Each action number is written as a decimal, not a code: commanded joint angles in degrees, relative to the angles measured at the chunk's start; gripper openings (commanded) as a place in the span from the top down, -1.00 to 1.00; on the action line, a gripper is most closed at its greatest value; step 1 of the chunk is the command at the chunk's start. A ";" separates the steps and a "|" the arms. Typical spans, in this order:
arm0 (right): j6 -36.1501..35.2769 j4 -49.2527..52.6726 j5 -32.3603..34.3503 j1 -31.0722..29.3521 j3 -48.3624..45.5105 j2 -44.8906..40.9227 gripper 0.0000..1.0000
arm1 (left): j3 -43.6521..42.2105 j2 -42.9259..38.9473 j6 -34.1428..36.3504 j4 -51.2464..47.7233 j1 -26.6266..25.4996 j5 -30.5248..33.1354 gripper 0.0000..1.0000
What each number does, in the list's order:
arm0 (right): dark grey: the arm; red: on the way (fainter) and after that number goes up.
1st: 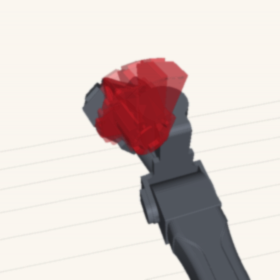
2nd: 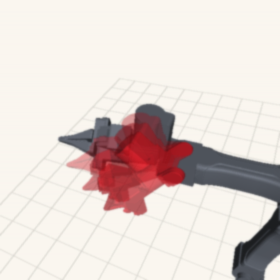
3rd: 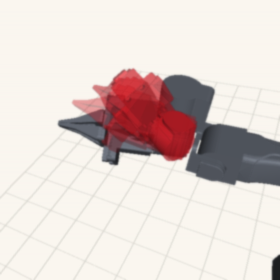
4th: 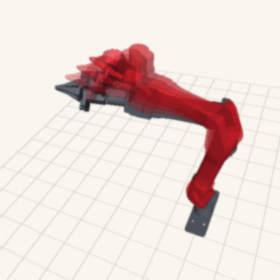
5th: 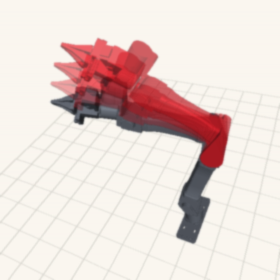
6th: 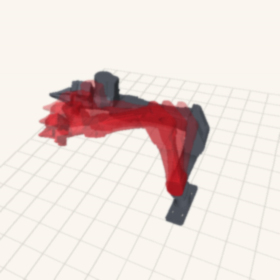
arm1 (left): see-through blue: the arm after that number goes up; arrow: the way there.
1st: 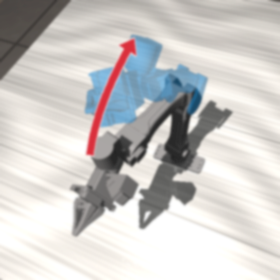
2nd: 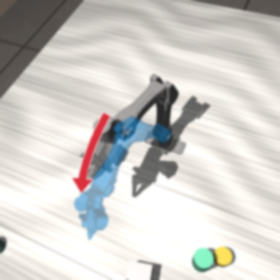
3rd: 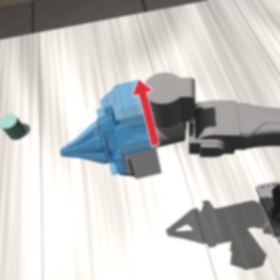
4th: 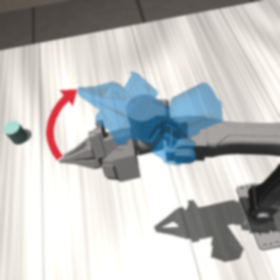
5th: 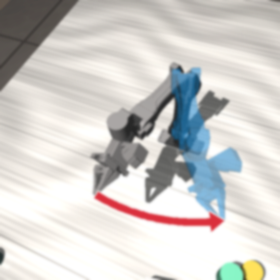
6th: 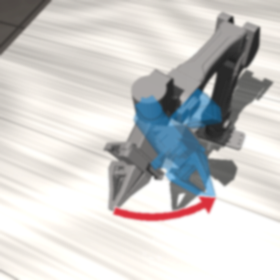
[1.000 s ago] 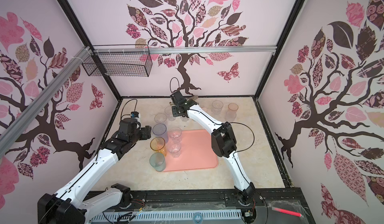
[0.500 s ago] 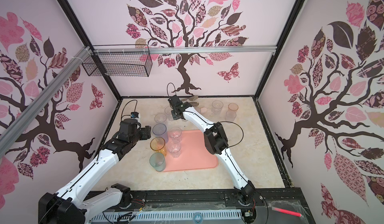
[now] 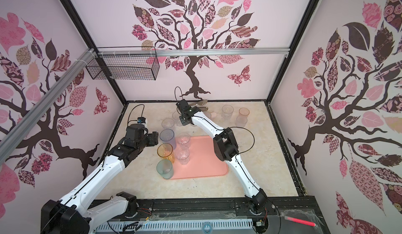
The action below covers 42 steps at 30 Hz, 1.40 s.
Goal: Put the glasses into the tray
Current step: 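Reach the right gripper to another clear faceted glass near the tongs and grasp it, then carry the clear glass with the right gripper to the tray edge nearest the robot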
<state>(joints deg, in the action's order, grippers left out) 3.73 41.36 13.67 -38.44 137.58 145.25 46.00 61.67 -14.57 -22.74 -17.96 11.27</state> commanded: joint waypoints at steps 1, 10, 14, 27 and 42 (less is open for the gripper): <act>-0.66 1.89 -0.58 0.10 0.75 -2.18 0.92 | -1.00 0.04 0.33 0.75 0.37 -0.36 -0.49; 0.79 2.96 -0.32 -0.05 0.60 -11.85 0.96 | -1.00 -0.05 0.33 0.72 0.36 -0.15 -0.48; 1.46 3.93 -0.23 -0.02 0.68 -16.06 0.96 | 0.42 -0.40 0.21 -0.49 0.35 -0.13 -0.47; 8.62 7.78 -1.88 -0.05 -11.16 -32.89 0.96 | 13.03 -3.86 -1.58 -12.68 -1.97 -5.21 -0.44; 15.13 6.32 -0.88 -6.39 -50.18 -56.75 0.99 | 4.77 -12.15 -6.66 -16.65 -7.09 -2.60 -0.42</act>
<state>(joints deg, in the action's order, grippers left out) 16.78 47.29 11.35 -42.11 90.56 93.21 53.80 50.94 -19.73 -37.28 -24.86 7.57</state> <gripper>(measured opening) 0.095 0.710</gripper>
